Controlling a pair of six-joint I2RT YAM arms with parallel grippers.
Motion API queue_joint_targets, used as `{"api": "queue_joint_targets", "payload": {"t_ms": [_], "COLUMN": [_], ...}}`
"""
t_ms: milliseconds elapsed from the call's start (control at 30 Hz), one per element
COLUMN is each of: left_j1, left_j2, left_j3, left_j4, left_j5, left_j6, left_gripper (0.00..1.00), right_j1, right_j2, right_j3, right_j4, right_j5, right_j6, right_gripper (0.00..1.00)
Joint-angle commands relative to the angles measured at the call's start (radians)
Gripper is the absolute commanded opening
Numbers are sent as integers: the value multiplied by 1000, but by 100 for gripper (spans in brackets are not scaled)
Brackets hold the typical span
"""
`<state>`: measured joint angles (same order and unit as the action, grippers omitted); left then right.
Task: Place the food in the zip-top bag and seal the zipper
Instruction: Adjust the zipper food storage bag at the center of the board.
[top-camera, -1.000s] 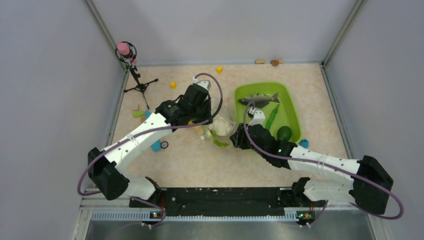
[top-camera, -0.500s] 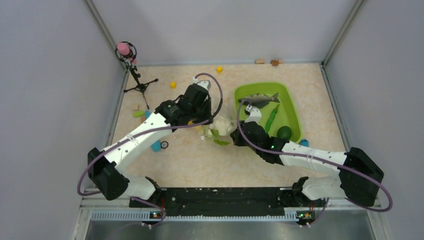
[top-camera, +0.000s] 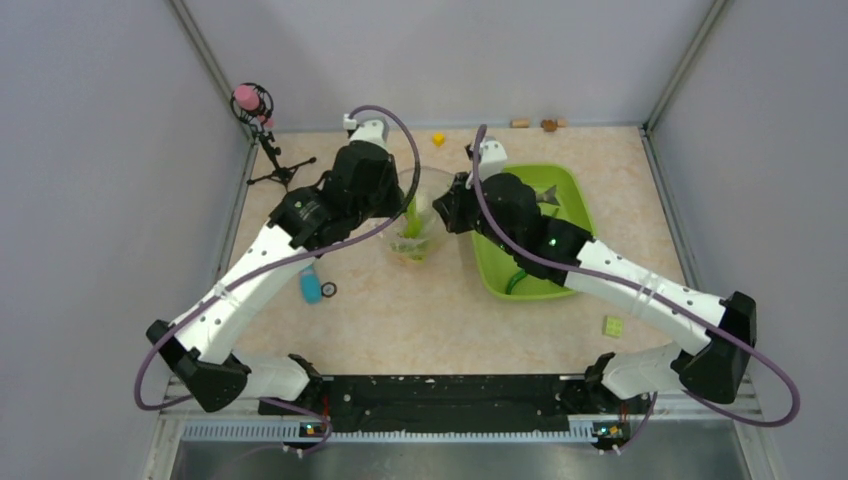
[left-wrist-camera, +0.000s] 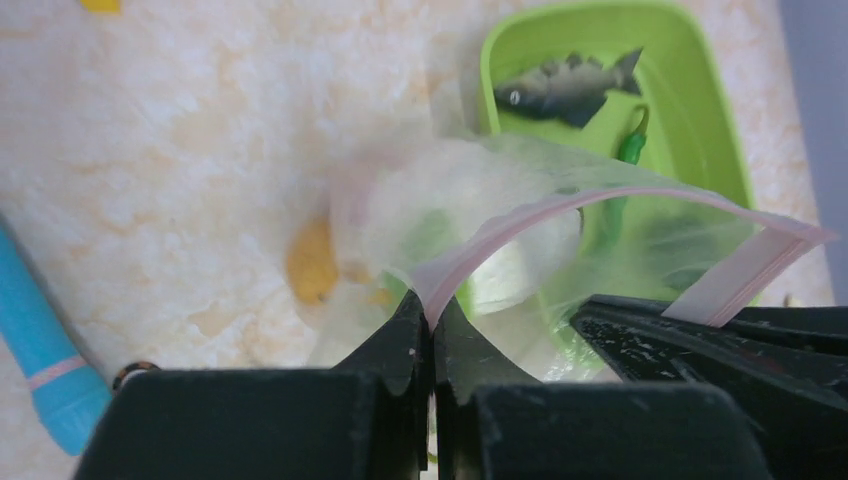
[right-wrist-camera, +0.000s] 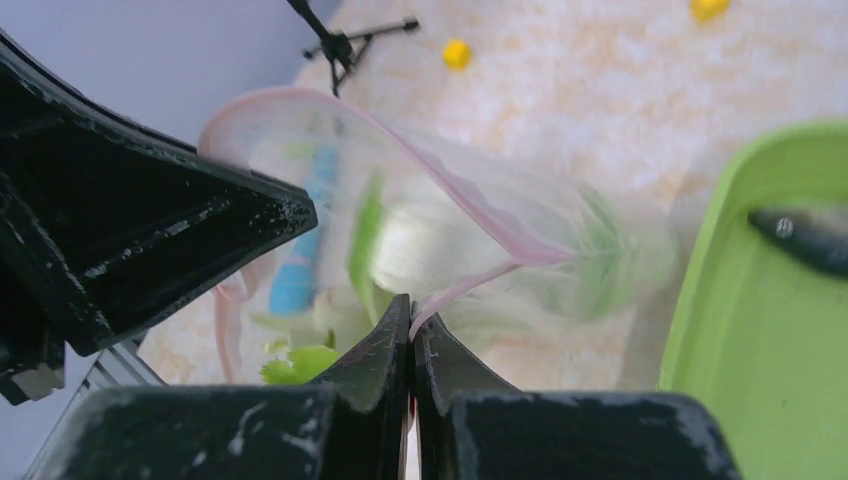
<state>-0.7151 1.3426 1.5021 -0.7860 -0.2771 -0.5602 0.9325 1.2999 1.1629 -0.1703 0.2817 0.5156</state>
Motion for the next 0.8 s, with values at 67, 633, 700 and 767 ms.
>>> {"api": "queue_joint_targets", "payload": {"t_ms": [67,633,700,767], "left_j1": [2,55,55,55], "left_j2": [-116,-199,-227,-234], "left_j3": [130,-26,-147,-240], "left_j4": [-5,70,177,257], "left_j5": [-147,-225,-122,-41], "left_j6": [91,132,154,164], "left_gripper": [0,0,0,0], "right_j1": [-12,-151,-170,-194], "right_j2": [28,305,316,322], "right_j3": [241,330,263,197], "right_j4": [-63,-30,-12,-9], "right_j5": [-60,-361,-362,-342], "right_j6": [-186,-158,-135,-118], "right_gripper": [0,0,0,0]}}
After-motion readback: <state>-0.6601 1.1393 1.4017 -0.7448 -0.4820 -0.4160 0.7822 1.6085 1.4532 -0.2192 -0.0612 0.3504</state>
